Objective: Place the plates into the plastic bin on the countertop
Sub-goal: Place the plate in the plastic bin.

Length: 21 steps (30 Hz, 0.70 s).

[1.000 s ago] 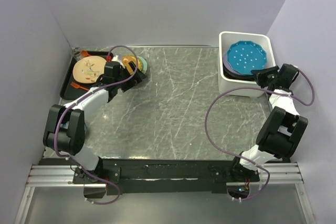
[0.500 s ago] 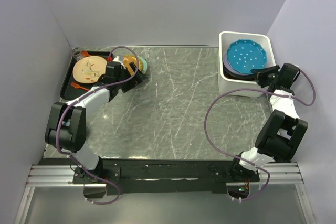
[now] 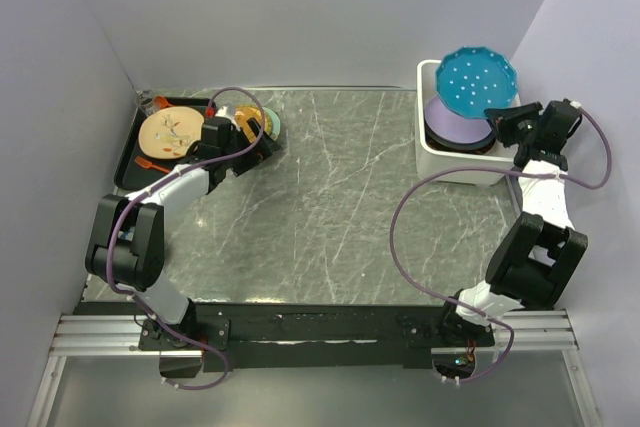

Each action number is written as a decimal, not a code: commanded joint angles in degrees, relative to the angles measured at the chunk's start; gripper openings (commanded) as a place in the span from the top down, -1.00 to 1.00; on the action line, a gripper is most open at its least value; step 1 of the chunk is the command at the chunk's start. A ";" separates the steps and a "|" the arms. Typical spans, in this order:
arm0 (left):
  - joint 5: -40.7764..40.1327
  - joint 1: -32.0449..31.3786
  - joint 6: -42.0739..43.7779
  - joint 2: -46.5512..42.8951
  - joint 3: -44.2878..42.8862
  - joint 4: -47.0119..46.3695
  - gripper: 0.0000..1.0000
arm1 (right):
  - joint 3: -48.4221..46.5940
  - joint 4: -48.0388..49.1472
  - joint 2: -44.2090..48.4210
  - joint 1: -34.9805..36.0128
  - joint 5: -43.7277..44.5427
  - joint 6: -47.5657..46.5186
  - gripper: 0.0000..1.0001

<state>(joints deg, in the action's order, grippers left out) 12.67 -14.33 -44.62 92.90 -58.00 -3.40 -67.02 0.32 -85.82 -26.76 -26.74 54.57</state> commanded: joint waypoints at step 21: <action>0.96 -0.26 1.20 -0.53 0.25 -1.26 -0.99 | -6.10 14.01 -8.39 3.83 5.38 -0.42 0.94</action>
<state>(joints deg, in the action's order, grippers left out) 12.80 -14.35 -44.60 92.90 -57.98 -3.40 -69.17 1.41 -95.74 -23.35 -21.34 53.43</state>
